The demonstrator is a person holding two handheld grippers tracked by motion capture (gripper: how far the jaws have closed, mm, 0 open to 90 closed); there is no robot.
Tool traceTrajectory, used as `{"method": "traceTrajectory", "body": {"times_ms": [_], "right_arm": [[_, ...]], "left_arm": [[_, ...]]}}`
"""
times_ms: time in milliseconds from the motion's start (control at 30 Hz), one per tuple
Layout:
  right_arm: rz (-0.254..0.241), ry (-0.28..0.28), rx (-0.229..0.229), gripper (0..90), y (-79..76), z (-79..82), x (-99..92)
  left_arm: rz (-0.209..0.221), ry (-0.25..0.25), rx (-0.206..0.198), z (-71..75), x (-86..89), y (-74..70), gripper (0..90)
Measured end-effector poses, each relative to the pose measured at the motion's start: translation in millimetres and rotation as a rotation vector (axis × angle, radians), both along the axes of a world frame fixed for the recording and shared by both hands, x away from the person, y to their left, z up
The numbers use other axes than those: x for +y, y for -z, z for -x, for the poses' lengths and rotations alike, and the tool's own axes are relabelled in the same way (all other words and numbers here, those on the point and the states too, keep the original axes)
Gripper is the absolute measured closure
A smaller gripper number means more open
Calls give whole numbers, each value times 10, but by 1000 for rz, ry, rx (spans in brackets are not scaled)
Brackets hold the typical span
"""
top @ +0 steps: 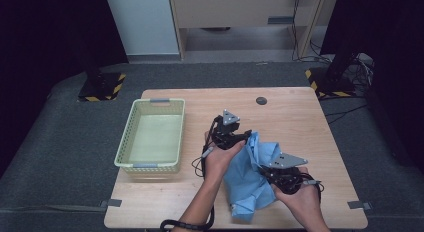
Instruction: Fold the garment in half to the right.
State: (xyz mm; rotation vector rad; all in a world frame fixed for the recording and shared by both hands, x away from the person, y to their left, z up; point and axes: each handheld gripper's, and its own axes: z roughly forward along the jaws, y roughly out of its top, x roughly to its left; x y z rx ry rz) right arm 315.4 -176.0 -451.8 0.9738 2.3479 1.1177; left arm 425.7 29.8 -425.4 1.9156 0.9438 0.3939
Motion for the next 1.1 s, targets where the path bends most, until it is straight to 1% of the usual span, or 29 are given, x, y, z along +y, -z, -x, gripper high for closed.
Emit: {"method": "traceTrajectory", "body": {"times_ms": [67, 167, 333, 433, 500, 700, 767, 900, 1000, 1100], "right_arm": [[-2, 10, -5, 878, 31, 13, -33], [0, 22, 6, 875, 98, 37, -71], [-1, 42, 22, 862, 187, 45, -129], [4, 46, 31, 851, 219, 47, -156], [10, 49, 38, 829, 239, 49, -172], [13, 72, 63, 764, 296, 54, -253], [16, 77, 73, 739, 316, 58, -283], [15, 87, 89, 702, 344, 80, -347], [16, 92, 94, 690, 352, 90, -386], [12, 94, 99, 678, 360, 100, -411]], "left_arm": [[-3, -9, -5, 40, 57, 16, 467], [-12, -26, 4, 91, 141, 85, 458], [-1, -56, 25, 157, 267, 244, 452], [1, -69, 31, 196, 324, 320, 452], [2, -75, 31, 226, 355, 356, 452], [-3, -73, 30, 351, 442, 455, 445], [5, -73, 35, 394, 477, 494, 442], [4, -75, 46, 468, 551, 564, 435], [8, -81, 51, 512, 600, 604, 432], [5, -75, 61, 549, 618, 643, 429]]}}
